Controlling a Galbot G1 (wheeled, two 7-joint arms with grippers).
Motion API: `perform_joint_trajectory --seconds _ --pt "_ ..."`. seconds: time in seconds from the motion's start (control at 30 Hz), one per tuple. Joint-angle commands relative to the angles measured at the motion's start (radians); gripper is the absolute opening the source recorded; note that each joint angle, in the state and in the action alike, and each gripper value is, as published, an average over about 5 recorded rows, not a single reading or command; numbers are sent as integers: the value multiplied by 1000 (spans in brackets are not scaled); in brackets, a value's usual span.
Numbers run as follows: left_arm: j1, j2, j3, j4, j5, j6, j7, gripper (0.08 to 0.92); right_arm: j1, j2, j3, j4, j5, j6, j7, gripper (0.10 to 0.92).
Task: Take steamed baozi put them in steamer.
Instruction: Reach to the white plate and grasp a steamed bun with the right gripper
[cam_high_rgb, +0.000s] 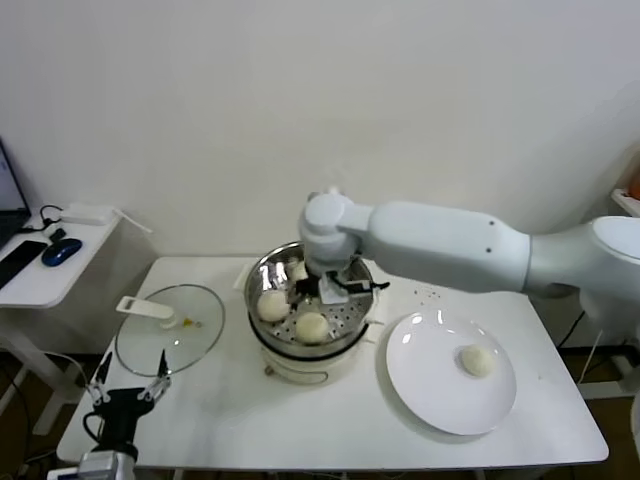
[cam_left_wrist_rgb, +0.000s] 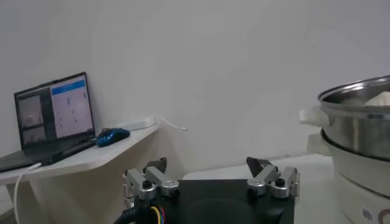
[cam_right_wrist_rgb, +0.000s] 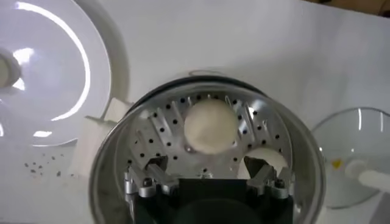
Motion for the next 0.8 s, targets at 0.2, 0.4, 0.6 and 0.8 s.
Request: perform_joint_trajectory --seconds 0.2,0.4,0.6,0.8 --pt "-14 4 19 -19 -6 5 -24 823 344 -324 -311 3 698 -472 147 823" --pt "-4 3 38 -15 -6 1 -15 823 337 -514 -385 -33 758 -609 138 823" --pt "-7 5 51 -14 -4 0 -14 823 239 -673 -346 -44 724 -662 159 823" --pt "-5 6 52 -17 -3 -1 -14 823 -26 -787 -179 -28 554 -669 154 823"
